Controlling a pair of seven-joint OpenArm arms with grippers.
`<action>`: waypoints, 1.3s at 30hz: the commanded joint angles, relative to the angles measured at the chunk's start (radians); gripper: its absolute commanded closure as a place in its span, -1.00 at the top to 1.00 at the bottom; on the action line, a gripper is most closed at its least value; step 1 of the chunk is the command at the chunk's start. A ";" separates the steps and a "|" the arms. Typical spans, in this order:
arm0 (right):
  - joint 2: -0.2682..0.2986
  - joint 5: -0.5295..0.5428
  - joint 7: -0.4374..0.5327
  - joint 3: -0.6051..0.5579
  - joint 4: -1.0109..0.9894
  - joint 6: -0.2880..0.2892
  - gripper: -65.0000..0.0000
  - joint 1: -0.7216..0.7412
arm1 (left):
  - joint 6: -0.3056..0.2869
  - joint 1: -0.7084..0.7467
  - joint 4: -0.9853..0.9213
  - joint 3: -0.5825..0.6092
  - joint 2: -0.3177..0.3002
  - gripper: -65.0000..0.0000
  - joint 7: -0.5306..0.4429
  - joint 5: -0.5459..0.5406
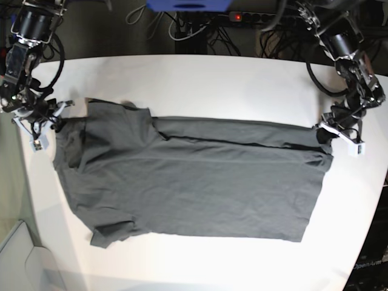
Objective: Layout the t-shirt on the table in an organized manner, then fold the t-shirt properly
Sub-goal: 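Pull the folded edge corners apart with both grippers to smooth the shirt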
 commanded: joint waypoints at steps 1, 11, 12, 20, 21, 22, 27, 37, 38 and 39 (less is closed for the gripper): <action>0.020 0.006 0.013 0.003 0.012 0.003 -1.00 0.016 | -0.005 0.000 0.019 0.000 -0.020 -1.00 -0.012 -0.013; 0.034 0.006 0.013 0.003 0.015 0.003 -1.00 0.007 | -0.008 0.075 0.081 -0.002 -0.060 -0.98 -0.006 -0.021; 0.034 0.006 0.013 0.003 0.018 0.003 -1.00 0.005 | -0.008 0.086 0.105 -0.002 -0.057 -0.98 0.017 -0.021; 0.037 0.006 0.012 0.009 0.035 0.003 -1.00 -0.024 | -0.010 0.117 0.300 -0.042 -0.051 -0.98 0.212 -0.021; 0.041 0.006 0.012 0.009 0.046 0.003 -1.00 -0.035 | -0.010 0.117 0.314 -0.053 -0.049 -0.98 0.219 -0.020; 0.043 0.006 0.012 0.009 0.057 0.003 -1.00 -0.050 | -0.010 0.123 0.323 -0.062 -0.049 -0.98 0.230 -0.020; 0.035 0.008 0.012 0.006 0.122 0.003 -1.00 -0.121 | -0.010 0.171 0.357 -0.093 -0.046 -0.98 0.258 -0.020; 0.038 0.009 0.012 0.012 0.167 0.003 -1.00 -0.199 | -0.011 0.270 0.357 -0.094 -0.043 -0.98 0.247 -0.021; 0.037 0.009 0.012 0.012 0.182 0.003 -1.00 -0.210 | -0.011 0.276 0.357 -0.094 -0.043 -0.98 0.245 -0.021; 0.035 0.009 0.012 0.012 0.199 0.003 -1.00 -0.222 | -0.011 0.280 0.354 -0.094 -0.043 -0.98 0.244 -0.021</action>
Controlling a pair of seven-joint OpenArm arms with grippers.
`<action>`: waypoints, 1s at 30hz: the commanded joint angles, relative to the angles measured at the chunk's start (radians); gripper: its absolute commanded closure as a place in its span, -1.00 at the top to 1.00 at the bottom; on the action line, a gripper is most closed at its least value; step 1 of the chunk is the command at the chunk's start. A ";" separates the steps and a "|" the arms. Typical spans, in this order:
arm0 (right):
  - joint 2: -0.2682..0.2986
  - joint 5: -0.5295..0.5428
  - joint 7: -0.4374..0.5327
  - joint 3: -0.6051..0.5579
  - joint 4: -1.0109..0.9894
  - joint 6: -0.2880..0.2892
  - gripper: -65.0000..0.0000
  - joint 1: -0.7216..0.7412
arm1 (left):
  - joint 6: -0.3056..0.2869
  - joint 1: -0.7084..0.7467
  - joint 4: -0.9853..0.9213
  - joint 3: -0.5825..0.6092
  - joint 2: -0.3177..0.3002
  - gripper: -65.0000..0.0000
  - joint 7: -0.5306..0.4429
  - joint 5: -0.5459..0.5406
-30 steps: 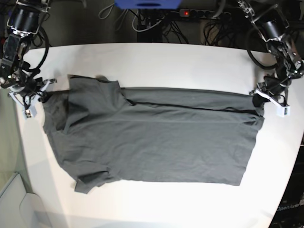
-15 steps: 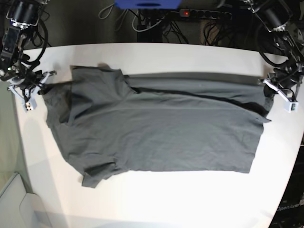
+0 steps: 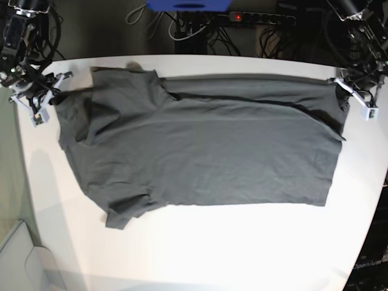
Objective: Layout the t-shirt on the table in an organized manner, then fold the t-shirt properly
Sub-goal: 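Pull the folded edge corners apart with both grippers to smooth the shirt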
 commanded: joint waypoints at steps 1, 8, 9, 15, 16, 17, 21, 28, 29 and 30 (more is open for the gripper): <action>0.017 -0.005 0.007 0.010 0.030 -0.004 -1.00 -0.006 | 0.004 -0.005 0.008 -0.007 -0.021 -0.98 -0.013 -0.005; -0.003 -0.007 0.007 0.010 0.044 -0.004 -1.00 -0.019 | 0.004 -0.015 0.005 -0.002 -0.021 -0.98 -0.015 -0.004; -0.003 -0.007 0.007 0.010 0.044 -0.004 -1.00 -0.020 | 0.004 -0.017 0.005 -0.002 -0.021 -0.98 -0.015 -0.002; -0.005 -0.008 0.007 0.050 0.042 -0.004 -1.00 -0.031 | 0.004 -0.046 -0.011 -0.001 -0.021 -0.98 -0.015 0.001; -0.005 -0.008 0.007 0.056 0.042 -0.004 -1.00 -0.033 | 0.004 -0.046 -0.017 -0.001 -0.021 -0.98 -0.015 0.001; -0.005 -0.008 0.007 0.057 0.042 -0.004 -1.00 -0.033 | 0.004 -0.046 -0.023 -0.001 -0.021 -0.98 -0.015 0.003; -0.005 -0.008 0.007 0.068 0.041 -0.004 -1.00 -0.037 | 0.004 -0.043 -0.034 -0.001 -0.021 -0.97 -0.015 0.003; -0.011 -0.008 0.007 0.068 0.044 -0.004 -0.98 -0.057 | 0.004 -0.034 -0.034 -0.006 -0.021 -0.97 -0.003 0.003; -0.014 -0.008 0.007 0.068 0.044 -0.004 -0.93 -0.057 | 0.004 -0.032 -0.034 -0.007 -0.021 -0.97 -0.003 0.003; -0.016 -0.008 0.007 0.068 0.044 -0.004 -0.84 -0.057 | 0.004 -0.025 -0.034 -0.007 -0.021 -0.96 -0.003 0.001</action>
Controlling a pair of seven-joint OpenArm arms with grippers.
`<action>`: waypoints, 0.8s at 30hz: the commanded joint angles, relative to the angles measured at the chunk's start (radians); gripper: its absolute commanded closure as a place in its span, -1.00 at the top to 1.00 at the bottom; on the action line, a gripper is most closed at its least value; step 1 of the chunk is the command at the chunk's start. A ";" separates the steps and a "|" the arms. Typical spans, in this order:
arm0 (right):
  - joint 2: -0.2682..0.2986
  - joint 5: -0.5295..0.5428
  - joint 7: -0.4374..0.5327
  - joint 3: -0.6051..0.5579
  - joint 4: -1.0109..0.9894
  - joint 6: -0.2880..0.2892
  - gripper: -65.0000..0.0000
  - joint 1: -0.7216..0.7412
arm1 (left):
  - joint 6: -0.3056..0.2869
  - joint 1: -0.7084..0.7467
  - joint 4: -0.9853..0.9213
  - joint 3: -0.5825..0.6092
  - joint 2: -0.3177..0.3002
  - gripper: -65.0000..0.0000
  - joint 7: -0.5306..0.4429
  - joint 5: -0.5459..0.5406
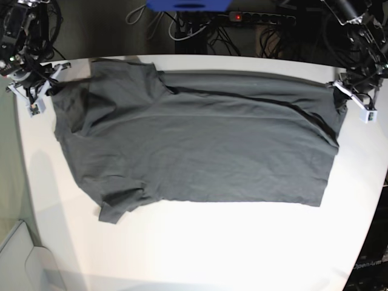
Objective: Layout the t-shirt on the table in an organized manner, then fold the t-shirt properly
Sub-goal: 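Pull the folded edge corners apart with both grippers to smooth the shirt, then release with the right gripper and grasp the sleeve corner near the hem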
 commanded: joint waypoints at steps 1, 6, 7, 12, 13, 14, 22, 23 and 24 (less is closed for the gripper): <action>0.016 -0.009 -0.003 0.011 0.017 -0.004 -0.73 0.000 | 0.005 0.015 0.014 -0.008 -0.021 -0.92 -0.003 0.000; 0.016 -0.009 -0.005 0.012 0.019 -0.004 -0.12 -0.002 | 0.005 0.024 0.023 -0.008 -0.021 -0.32 -0.001 -0.001; 0.016 -0.009 -0.005 0.018 0.019 -0.004 -0.01 -0.002 | 0.005 0.024 0.023 -0.010 -0.021 -0.15 -0.001 -0.001; -0.006 -0.009 -0.022 0.127 0.051 -0.004 0.27 -0.003 | 0.005 0.043 0.025 -0.010 -0.019 0.41 -0.010 -0.001; -0.006 -0.009 -0.036 0.146 0.068 -0.004 0.28 -0.003 | 0.005 0.043 0.025 -0.010 -0.013 0.44 -0.010 -0.001; -0.009 -0.009 -0.046 0.158 0.086 -0.004 0.28 -0.003 | 0.005 0.043 0.025 -0.014 -0.004 0.44 -0.010 -0.001; -0.072 -0.006 -0.079 0.166 0.227 -0.004 0.28 -0.072 | 0.005 0.037 0.026 -0.120 0.027 0.44 -0.001 -0.001; -0.090 -0.006 -0.079 0.164 0.250 -0.004 0.28 -0.091 | 0.005 0.038 0.026 -0.120 0.025 0.44 -0.001 -0.001; -0.113 -0.006 -0.079 0.159 0.273 -0.004 0.28 -0.106 | 0.005 0.040 0.026 -0.120 0.024 0.44 -0.001 -0.001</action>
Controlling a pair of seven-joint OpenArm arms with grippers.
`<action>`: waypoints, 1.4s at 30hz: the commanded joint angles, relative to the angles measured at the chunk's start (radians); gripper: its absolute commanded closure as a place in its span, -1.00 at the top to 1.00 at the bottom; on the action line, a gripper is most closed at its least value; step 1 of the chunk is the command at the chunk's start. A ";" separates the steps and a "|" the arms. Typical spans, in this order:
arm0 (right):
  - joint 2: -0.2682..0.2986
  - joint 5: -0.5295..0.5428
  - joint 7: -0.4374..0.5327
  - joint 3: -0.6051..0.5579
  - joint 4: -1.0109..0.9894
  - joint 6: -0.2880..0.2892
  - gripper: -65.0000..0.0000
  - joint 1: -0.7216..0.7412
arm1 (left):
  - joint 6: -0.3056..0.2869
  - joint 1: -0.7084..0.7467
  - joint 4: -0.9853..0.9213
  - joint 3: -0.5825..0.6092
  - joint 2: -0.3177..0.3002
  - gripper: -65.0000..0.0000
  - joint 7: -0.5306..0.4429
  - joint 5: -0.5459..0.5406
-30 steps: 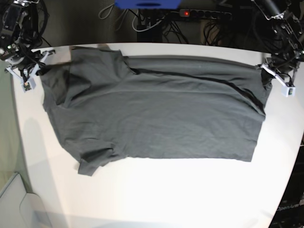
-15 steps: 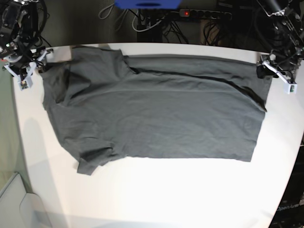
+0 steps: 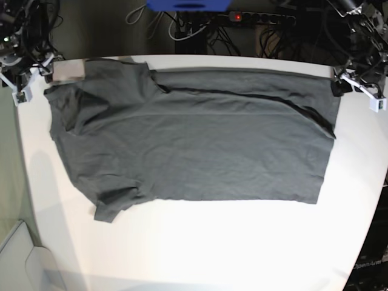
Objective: Layout the t-shirt on the table in an organized manner, then fold the t-shirt properly
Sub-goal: 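Release with the right gripper and grasp the sleeve corner near the hem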
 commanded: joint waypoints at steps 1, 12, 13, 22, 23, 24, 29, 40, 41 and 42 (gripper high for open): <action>-0.008 0.013 0.016 -0.012 0.040 0.000 0.29 -0.011 | 0.004 0.004 0.006 -0.002 -0.013 0.44 0.018 0.007; -0.116 0.010 -0.084 -0.121 0.112 0.000 0.28 -0.007 | 0.004 0.005 0.002 -0.004 -0.017 0.44 0.018 0.007; -0.122 0.010 -0.087 -0.125 0.112 0.000 0.28 -0.005 | 0.004 0.005 0.002 -0.004 -0.017 0.44 0.018 0.007; -0.175 0.010 -0.088 -0.185 0.103 0.000 0.28 -0.011 | 0.004 0.004 0.000 -0.004 -0.019 0.44 0.017 0.010; -0.178 0.010 -0.088 -0.185 0.092 0.000 0.28 -0.010 | 0.004 0.002 0.000 -0.004 -0.019 0.44 0.017 0.011; -0.178 0.010 -0.088 -0.185 0.077 0.000 0.28 -0.008 | 0.004 0.002 0.000 -0.004 -0.019 0.44 0.017 0.011; -0.178 0.010 -0.078 -0.184 -0.003 0.000 0.28 -0.007 | 0.004 -0.001 0.000 -0.004 -0.019 0.44 0.018 0.010; -0.178 0.010 -0.078 -0.184 -0.020 0.000 -0.24 -0.005 | 0.004 -0.002 0.003 -0.004 -0.019 0.44 0.018 0.008; -0.178 0.010 -0.078 -0.185 -0.020 0.000 -0.44 -0.005 | 0.004 -0.002 0.003 -0.004 -0.019 0.44 0.018 0.008; -0.178 0.010 -0.078 -0.185 -0.020 0.000 -0.63 -0.005 | 0.004 -0.002 0.005 -0.004 -0.019 0.44 0.018 0.008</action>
